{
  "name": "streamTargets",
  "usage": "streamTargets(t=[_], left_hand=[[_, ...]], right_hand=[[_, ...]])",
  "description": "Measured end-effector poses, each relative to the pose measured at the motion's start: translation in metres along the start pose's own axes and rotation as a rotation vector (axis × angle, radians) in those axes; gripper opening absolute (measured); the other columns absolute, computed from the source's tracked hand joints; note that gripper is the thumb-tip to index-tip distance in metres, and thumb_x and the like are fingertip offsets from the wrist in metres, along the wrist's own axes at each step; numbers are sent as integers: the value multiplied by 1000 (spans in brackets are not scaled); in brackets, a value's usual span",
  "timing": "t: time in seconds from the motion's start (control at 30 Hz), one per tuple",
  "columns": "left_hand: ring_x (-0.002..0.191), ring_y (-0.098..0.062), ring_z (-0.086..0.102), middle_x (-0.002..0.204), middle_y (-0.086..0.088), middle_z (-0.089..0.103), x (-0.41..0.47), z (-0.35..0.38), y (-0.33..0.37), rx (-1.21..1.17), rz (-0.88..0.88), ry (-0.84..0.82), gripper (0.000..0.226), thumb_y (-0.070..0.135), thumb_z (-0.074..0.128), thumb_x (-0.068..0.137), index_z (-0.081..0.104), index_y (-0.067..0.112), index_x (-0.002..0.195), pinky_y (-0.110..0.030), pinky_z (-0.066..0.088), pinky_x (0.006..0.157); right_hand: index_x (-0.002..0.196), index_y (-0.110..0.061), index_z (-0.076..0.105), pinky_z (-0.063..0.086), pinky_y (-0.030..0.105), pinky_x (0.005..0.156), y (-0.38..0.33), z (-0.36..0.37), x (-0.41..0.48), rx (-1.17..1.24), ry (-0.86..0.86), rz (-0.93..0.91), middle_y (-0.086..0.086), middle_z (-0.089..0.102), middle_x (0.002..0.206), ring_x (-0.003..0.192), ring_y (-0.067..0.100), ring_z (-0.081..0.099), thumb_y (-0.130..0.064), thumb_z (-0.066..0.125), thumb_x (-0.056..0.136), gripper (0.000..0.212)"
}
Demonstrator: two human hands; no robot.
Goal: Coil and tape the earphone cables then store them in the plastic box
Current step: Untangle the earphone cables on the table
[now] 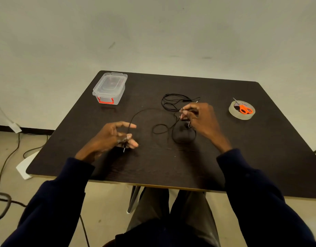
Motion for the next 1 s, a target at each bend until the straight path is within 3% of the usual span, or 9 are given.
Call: streamTargets(t=[0.1, 0.2, 0.3, 0.37, 0.5, 0.7, 0.83, 0.93, 1.0], left_hand=[[94, -39, 76, 109, -20, 77, -2, 3, 0, -5, -61, -84, 30, -5, 54, 100, 56, 8, 127, -40, 63, 82], [96, -40, 76, 113, -18, 76, -1, 6, -2, -49, -50, -101, 26, 0, 58, 100, 55, 7, 125, -40, 63, 81], [99, -40, 76, 111, -21, 76, 5, 10, -3, -128, -23, -59, 23, 15, 60, 100, 60, 2, 119, -39, 64, 82], [98, -39, 76, 111, -21, 76, 9, 12, -4, -173, -15, -25, 28, 22, 62, 97, 66, 1, 114, -38, 65, 81], [98, -38, 76, 109, -20, 77, 14, 18, -10, -226, -5, 46, 22, 13, 61, 100, 69, 7, 119, -38, 65, 79], [101, -41, 75, 112, -22, 76, 7, 25, 0, -286, 72, 49, 21, 1, 55, 102, 63, 4, 122, -37, 64, 78], [104, -42, 74, 115, -26, 74, 1, 29, 17, -322, 123, -60, 20, 7, 58, 98, 64, 1, 116, -38, 63, 82], [103, -42, 74, 114, -27, 73, 2, 35, 31, -381, 125, -149, 21, 17, 54, 102, 68, 5, 112, -39, 62, 85], [102, -40, 74, 110, -24, 74, 6, 41, 39, -417, 127, -191, 22, 19, 52, 103, 70, 8, 106, -39, 61, 85]], right_hand=[[105, -15, 78, 55, 11, 78, 7, 6, -1, -170, -256, 40, -6, 77, 98, 86, -10, 67, -3, 68, 95, 19], [117, -19, 75, 53, 14, 89, 15, 3, -12, -209, -299, 73, -10, 72, 117, 102, -2, 65, 5, 68, 89, 38], [120, -26, 73, 46, 7, 79, 24, -7, -21, -153, -309, 127, -13, 63, 127, 104, -3, 58, 11, 64, 84, 52], [122, -28, 71, 51, 16, 81, 29, -11, -22, -161, -286, 150, -4, 64, 133, 94, -4, 61, -2, 72, 86, 44], [142, -27, 58, 44, 29, 98, 34, 8, -34, -333, -312, 130, 4, 59, 134, 118, 15, 52, -42, 80, 85, 62], [143, -21, 56, 46, 41, 109, 22, 43, -41, -318, -191, 21, -1, 48, 137, 128, 17, 39, -15, 77, 88, 59], [148, -14, 49, 38, 34, 116, -6, 43, -27, -195, -87, -54, 2, 41, 151, 141, 20, 33, -2, 65, 66, 84], [155, -19, 40, 25, 7, 114, -37, 53, -15, 10, -137, -131, -1, 43, 157, 145, 5, 33, -1, 66, 82, 80], [150, -20, 48, 32, 9, 111, -52, 60, -5, 92, -243, -167, -2, 58, 145, 137, 3, 47, -6, 65, 95, 59]])
Point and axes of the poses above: each hand's wrist, its own x-axis towards the middle knuckle, its own z-axis out of the palm, y = z × x, the point moved 2 cm from there along x, towards the middle knuckle
